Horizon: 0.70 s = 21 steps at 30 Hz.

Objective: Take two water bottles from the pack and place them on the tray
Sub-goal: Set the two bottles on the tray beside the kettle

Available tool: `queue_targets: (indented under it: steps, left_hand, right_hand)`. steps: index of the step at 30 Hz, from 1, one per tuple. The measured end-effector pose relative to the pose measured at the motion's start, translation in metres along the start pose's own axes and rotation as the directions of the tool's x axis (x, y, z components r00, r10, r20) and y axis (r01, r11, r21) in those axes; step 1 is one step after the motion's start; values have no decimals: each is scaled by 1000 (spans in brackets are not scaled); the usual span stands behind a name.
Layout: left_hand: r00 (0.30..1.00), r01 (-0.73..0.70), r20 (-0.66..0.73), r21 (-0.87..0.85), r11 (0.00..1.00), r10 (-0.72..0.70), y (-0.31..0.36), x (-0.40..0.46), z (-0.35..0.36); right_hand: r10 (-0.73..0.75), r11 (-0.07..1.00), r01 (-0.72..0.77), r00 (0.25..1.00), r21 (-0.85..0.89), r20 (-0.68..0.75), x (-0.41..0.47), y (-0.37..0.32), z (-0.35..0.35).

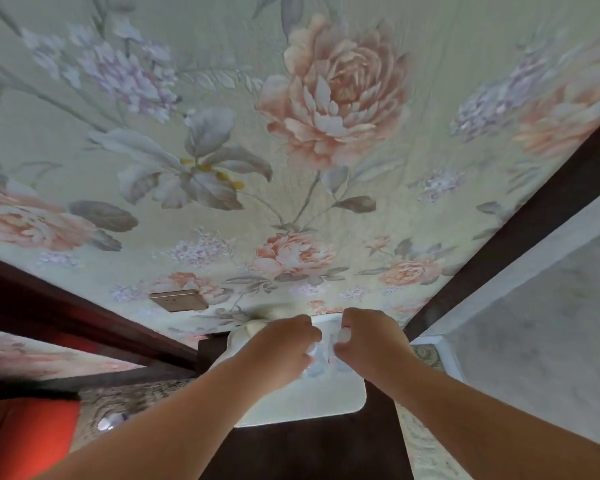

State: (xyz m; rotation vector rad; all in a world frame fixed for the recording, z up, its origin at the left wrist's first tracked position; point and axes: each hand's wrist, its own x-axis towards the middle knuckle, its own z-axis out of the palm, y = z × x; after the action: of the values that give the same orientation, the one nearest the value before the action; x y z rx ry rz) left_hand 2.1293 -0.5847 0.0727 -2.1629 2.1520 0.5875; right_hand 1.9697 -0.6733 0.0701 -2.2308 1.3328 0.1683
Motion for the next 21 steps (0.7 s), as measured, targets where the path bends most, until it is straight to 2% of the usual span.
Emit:
queue_targets:
  steps: [5,10,17,21]
  left_hand:
    - [997,41,-59,-11,999,-42,-17,48,13]
    - [993,84,-86,-18,996,-86,-32,71,35]
    - [981,44,-185,-60,997,-54,-50,91,57]
    - [980,44,-192,-19,999,-46,-49,88,60]
  right_hand:
    - [30,998,-29,999,55,-12,51,11,3]
    - [41,998,-40,999,40,-21,84,15,28]
    - [74,997,-73,994,24,-75,107,17,47]
    - [73,997,-72,993,13,-92,105,16,49]
